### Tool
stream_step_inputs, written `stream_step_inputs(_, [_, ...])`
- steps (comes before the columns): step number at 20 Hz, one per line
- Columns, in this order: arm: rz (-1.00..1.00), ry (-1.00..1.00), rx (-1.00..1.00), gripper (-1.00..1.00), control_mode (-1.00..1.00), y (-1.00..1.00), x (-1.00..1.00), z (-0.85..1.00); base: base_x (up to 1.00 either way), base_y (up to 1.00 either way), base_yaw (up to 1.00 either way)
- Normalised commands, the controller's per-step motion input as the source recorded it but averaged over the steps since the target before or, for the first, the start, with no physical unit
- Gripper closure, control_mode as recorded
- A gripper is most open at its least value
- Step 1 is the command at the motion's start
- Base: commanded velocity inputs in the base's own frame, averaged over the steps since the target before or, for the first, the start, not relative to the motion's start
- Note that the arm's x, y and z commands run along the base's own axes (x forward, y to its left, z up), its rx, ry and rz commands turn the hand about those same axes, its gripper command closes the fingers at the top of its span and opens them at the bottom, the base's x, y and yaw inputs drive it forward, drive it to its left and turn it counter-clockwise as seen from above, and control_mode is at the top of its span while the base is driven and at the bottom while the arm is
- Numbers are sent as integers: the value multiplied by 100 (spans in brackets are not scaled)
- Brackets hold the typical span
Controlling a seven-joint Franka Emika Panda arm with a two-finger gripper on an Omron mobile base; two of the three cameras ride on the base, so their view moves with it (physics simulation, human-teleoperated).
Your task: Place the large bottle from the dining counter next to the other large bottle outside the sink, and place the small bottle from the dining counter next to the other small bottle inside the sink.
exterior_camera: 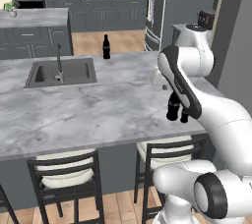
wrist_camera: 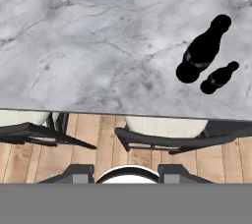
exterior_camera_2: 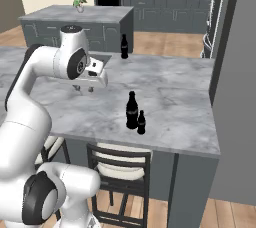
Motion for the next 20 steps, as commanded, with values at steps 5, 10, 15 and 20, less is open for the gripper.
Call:
stream_step_inputs(5, [0, 0, 0, -100, -100, -9, -1, -1, 0, 0, 0])
stream_step_inputs(10, [0, 4, 0, -100, -100, -31, 0, -13, 0, 0, 0])
stream_step_inputs(15, [-3, 5, 0, -100, -100, -37, -3, -11, 0, 0, 0])
stream_step_inputs(20, [-4, -1, 0, -100, -100, -36, -24, -12, 0, 0, 0])
